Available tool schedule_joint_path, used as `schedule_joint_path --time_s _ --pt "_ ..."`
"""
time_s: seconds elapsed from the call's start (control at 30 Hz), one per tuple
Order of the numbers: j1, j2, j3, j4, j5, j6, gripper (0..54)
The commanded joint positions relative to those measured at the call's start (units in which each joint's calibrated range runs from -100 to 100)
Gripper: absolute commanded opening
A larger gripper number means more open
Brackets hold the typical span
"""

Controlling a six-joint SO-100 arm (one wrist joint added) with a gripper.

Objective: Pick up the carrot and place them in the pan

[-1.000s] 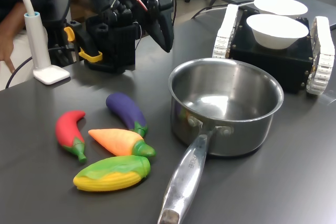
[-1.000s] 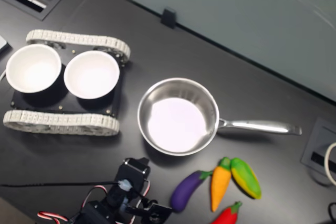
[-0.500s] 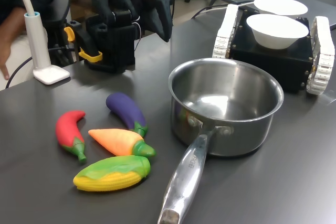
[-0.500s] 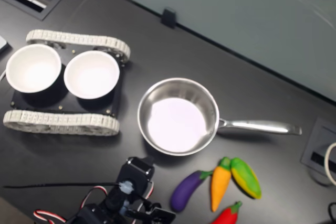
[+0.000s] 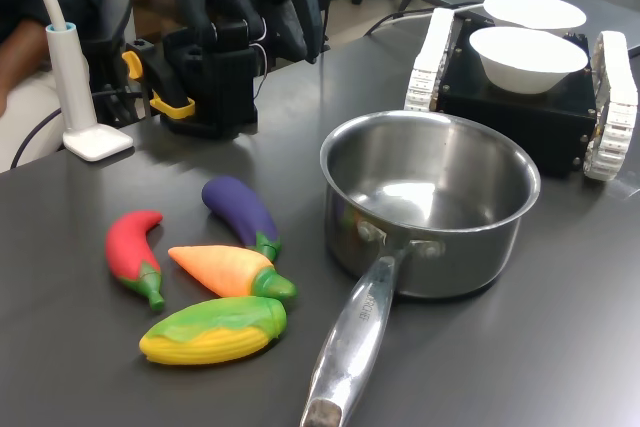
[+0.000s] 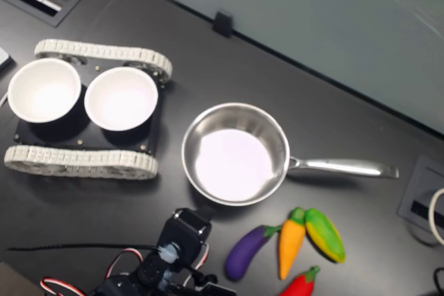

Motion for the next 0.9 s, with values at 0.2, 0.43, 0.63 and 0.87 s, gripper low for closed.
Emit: schedule_joint_path --time_s 0.2,0.43,0.63,0.87 --pt "5.92 6.07 -11.15 -0.43 -0.34 -0.42 0.0" --pt "9.70 9.19 -15.88 -1.11 -1.07 -0.42 0.0" --pt "13.26 12.73 -20.87 -0.77 -0.34 -0.42 2.4" --pt "17.96 16.95 -23.96 -0.86 0.78 -0.42 2.5"
